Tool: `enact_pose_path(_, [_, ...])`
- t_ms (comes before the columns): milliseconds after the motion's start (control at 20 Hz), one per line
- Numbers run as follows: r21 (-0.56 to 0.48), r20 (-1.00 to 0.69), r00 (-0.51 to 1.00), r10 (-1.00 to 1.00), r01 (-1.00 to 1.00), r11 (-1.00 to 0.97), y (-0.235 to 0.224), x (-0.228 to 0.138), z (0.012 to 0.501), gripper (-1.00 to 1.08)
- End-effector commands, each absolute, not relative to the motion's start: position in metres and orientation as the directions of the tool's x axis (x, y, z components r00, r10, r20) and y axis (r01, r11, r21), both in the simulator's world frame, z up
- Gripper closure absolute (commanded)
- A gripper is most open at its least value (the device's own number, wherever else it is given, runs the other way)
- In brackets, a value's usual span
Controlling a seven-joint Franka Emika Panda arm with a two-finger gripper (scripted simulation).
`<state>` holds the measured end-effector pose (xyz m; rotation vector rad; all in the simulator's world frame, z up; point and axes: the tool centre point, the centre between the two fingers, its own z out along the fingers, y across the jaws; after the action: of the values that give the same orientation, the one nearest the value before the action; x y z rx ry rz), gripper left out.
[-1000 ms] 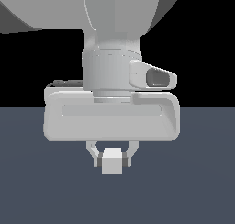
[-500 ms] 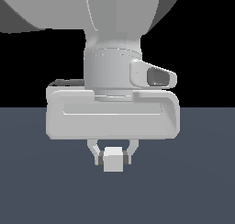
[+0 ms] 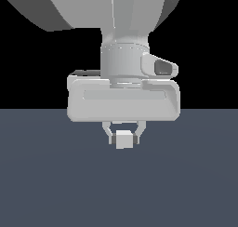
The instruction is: Plug the charger into the wall socket.
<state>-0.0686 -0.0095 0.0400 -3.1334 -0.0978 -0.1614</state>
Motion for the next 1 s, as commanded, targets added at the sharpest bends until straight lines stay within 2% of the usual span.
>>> enact_pose_path(0, [0.001,0.103,0.992,0.078,0.078,-0.997,-0.016,-0.054,0.051,1.08])
enact_pose_path(500, [0.0,0.103,0.985,0.138,0.138,-0.99,-0.035,0.002,0.089,1.08])
enact_pose_path(950, [0.0,0.103,0.982,0.157,0.158,-0.988,-0.039,0.021,0.1,1.08])
